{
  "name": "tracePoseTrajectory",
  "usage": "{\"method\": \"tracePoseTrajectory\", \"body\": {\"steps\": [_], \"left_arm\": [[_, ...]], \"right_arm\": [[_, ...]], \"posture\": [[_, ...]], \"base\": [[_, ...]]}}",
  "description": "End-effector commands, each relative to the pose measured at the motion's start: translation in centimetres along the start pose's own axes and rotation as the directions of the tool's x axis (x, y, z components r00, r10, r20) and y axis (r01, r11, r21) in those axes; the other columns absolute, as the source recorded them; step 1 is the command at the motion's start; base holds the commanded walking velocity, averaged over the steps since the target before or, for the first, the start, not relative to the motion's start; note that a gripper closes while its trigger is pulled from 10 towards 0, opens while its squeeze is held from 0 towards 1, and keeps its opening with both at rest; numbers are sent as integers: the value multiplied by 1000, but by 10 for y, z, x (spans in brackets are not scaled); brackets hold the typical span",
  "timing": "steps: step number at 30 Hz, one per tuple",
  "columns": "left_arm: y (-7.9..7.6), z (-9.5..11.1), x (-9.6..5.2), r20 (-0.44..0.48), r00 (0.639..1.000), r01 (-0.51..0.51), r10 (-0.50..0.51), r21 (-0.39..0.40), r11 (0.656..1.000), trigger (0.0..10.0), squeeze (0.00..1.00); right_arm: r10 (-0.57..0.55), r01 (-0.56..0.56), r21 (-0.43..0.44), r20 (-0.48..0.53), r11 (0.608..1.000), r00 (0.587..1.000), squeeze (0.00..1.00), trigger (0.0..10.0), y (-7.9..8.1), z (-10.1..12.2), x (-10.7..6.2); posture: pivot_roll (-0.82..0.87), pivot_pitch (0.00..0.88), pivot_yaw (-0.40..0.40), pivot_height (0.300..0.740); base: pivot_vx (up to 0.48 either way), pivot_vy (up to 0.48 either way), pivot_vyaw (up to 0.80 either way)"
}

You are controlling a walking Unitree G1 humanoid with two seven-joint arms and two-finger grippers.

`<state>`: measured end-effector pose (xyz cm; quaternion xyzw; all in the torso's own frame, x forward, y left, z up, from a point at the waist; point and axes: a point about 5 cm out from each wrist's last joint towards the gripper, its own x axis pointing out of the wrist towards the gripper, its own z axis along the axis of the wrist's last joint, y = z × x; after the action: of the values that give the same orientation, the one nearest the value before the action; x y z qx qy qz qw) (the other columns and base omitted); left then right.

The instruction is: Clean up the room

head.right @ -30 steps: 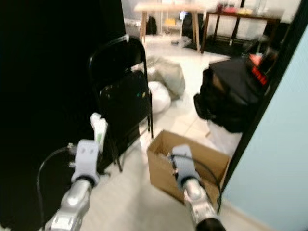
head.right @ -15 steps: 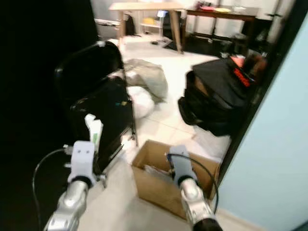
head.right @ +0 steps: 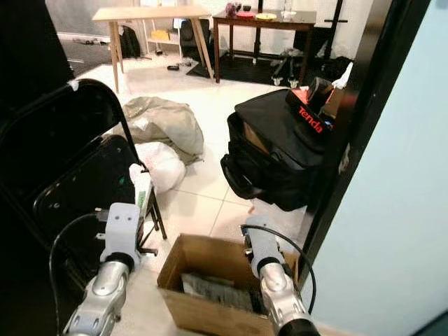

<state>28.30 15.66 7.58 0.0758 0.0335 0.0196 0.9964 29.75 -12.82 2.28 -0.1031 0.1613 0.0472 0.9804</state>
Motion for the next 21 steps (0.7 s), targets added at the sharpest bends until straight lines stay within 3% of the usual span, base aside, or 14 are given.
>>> {"method": "tracePoseTrajectory", "body": {"steps": [1,6,18,21], "left_arm": [[3,-6,-2,-26,1000,-2,2,5,1000,10000,0],[2,-6,-2,-31,1000,5,-5,1,1000,10000,0],[-8,-11,-4,-65,995,76,-76,4,997,10000,0],[-9,-11,-4,-64,994,92,-91,21,996,10000,0]], "right_arm": [[0,0,10,-7,1000,1000,0,10000,2,0,0],[0,1,11,-8,1000,1000,0,10000,2,0,0],[1,-1,5,-19,1000,1000,0,10000,2,-3,-2],[1,-1,4,-19,1000,1000,0,10000,2,-3,-2]], "posture": [[98,19,-5,734],[97,19,-5,734],[96,17,-9,734],[95,16,-8,734]], "base": [[375,0,0],[359,0,0],[0,0,0],[0,-480,0]]}}
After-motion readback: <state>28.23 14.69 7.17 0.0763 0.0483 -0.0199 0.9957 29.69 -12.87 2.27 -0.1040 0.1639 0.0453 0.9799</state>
